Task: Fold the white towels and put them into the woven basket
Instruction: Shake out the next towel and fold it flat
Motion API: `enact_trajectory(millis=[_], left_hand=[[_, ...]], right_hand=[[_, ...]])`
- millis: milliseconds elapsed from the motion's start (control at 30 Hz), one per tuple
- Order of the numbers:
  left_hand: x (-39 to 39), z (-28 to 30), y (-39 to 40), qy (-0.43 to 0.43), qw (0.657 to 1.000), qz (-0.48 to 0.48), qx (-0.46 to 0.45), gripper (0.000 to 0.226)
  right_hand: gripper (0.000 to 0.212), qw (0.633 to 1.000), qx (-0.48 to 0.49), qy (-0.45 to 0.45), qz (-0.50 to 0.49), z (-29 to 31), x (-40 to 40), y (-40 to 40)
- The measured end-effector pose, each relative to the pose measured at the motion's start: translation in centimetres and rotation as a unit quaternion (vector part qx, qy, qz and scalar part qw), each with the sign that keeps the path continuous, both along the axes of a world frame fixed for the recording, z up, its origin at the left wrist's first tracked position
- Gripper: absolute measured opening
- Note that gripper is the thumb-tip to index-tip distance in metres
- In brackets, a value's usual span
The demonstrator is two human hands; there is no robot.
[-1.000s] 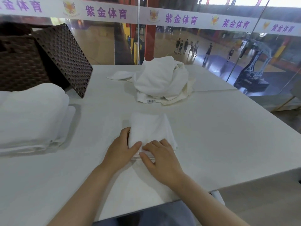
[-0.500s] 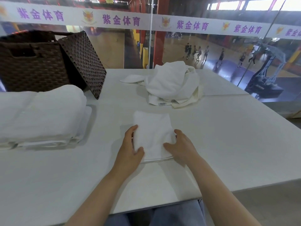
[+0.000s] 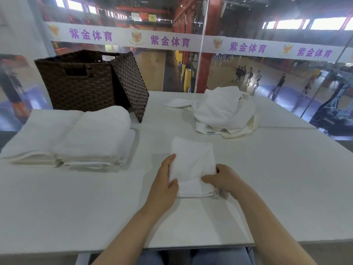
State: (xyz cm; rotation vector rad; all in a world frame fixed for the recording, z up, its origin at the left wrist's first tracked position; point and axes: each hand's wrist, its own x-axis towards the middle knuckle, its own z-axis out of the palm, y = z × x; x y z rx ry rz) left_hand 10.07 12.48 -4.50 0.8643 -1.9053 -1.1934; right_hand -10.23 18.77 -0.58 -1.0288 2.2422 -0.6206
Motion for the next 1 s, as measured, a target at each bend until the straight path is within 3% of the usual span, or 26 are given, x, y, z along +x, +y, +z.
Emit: enact_trajectory(millis=[333,533,667,800,1000], left_hand=[[6.8,6.9,-4.8,-0.054,0.985,0.097,-0.131,0.071],[14.4,12.2,-10.8,-0.104,0.95,0.218,-0.198,0.071],[19.7,14.3,-14.9,-0.194,0.925,0.274,-0.177,0.07],[25.2,15.2,-19.1,-0.26,0.911,0.286,-0.146,0.073],[30.0,14.6,-23.4,-0.335,0.885,0.303,-0.111,0.065]], right_hand=[[0.036,0.986,-0.15,0.025,0.063,6.8,7.3,-4.2],[0.034,0.957,-0.237,-0.001,0.17,11.7,14.6,-10.7],[0.016,0.933,-0.251,-0.096,0.238,12.4,20.0,-15.5],[0.026,0.929,-0.21,-0.145,0.27,12.0,26.1,-20.9],[0.027,0.931,-0.177,-0.076,0.309,10.3,32.6,-26.9]])
